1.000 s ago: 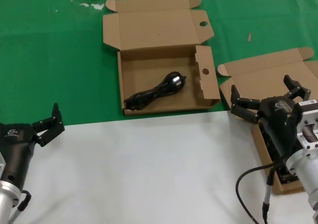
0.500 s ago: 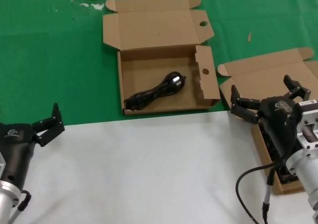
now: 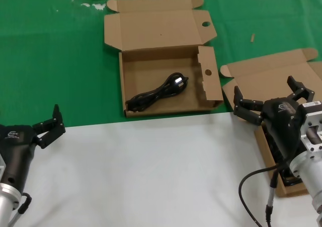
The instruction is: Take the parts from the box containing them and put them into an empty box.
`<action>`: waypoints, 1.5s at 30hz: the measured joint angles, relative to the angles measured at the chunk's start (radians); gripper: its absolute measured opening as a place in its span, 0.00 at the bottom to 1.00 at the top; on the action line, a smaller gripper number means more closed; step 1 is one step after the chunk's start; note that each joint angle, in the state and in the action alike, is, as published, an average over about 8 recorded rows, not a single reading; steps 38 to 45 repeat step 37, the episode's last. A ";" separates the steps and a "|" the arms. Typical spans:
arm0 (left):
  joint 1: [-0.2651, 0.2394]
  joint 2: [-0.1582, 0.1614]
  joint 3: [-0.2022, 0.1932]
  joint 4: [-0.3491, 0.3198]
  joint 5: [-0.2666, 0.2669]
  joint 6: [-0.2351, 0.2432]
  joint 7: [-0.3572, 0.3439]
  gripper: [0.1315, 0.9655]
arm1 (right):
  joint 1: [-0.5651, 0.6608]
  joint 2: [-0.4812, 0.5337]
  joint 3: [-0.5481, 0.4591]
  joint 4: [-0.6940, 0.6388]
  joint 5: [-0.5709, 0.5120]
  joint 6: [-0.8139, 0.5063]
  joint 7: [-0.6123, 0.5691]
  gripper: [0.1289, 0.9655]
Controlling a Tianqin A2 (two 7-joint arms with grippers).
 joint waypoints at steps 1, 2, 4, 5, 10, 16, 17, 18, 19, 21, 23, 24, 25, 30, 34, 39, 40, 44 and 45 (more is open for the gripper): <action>0.000 0.000 0.000 0.000 0.000 0.000 0.000 1.00 | 0.000 0.000 0.000 0.000 0.000 0.000 0.000 1.00; 0.000 0.000 0.000 0.000 0.000 0.000 0.000 1.00 | 0.000 0.000 0.000 0.000 0.000 0.000 0.000 1.00; 0.000 0.000 0.000 0.000 0.000 0.000 0.000 1.00 | 0.000 0.000 0.000 0.000 0.000 0.000 0.000 1.00; 0.000 0.000 0.000 0.000 0.000 0.000 0.000 1.00 | 0.000 0.000 0.000 0.000 0.000 0.000 0.000 1.00; 0.000 0.000 0.000 0.000 0.000 0.000 0.000 1.00 | 0.000 0.000 0.000 0.000 0.000 0.000 0.000 1.00; 0.000 0.000 0.000 0.000 0.000 0.000 0.000 1.00 | 0.000 0.000 0.000 0.000 0.000 0.000 0.000 1.00; 0.000 0.000 0.000 0.000 0.000 0.000 0.000 1.00 | 0.000 0.000 0.000 0.000 0.000 0.000 0.000 1.00; 0.000 0.000 0.000 0.000 0.000 0.000 0.000 1.00 | 0.000 0.000 0.000 0.000 0.000 0.000 0.000 1.00; 0.000 0.000 0.000 0.000 0.000 0.000 0.000 1.00 | 0.000 0.000 0.000 0.000 0.000 0.000 0.000 1.00; 0.000 0.000 0.000 0.000 0.000 0.000 0.000 1.00 | 0.000 0.000 0.000 0.000 0.000 0.000 0.000 1.00; 0.000 0.000 0.000 0.000 0.000 0.000 0.000 1.00 | 0.000 0.000 0.000 0.000 0.000 0.000 0.000 1.00; 0.000 0.000 0.000 0.000 0.000 0.000 0.000 1.00 | 0.000 0.000 0.000 0.000 0.000 0.000 0.000 1.00; 0.000 0.000 0.000 0.000 0.000 0.000 0.000 1.00 | 0.000 0.000 0.000 0.000 0.000 0.000 0.000 1.00; 0.000 0.000 0.000 0.000 0.000 0.000 0.000 1.00 | 0.000 0.000 0.000 0.000 0.000 0.000 0.000 1.00; 0.000 0.000 0.000 0.000 0.000 0.000 0.000 1.00 | 0.000 0.000 0.000 0.000 0.000 0.000 0.000 1.00; 0.000 0.000 0.000 0.000 0.000 0.000 0.000 1.00 | 0.000 0.000 0.000 0.000 0.000 0.000 0.000 1.00; 0.000 0.000 0.000 0.000 0.000 0.000 0.000 1.00 | 0.000 0.000 0.000 0.000 0.000 0.000 0.000 1.00; 0.000 0.000 0.000 0.000 0.000 0.000 0.000 1.00 | 0.000 0.000 0.000 0.000 0.000 0.000 0.000 1.00; 0.000 0.000 0.000 0.000 0.000 0.000 0.000 1.00 | 0.000 0.000 0.000 0.000 0.000 0.000 0.000 1.00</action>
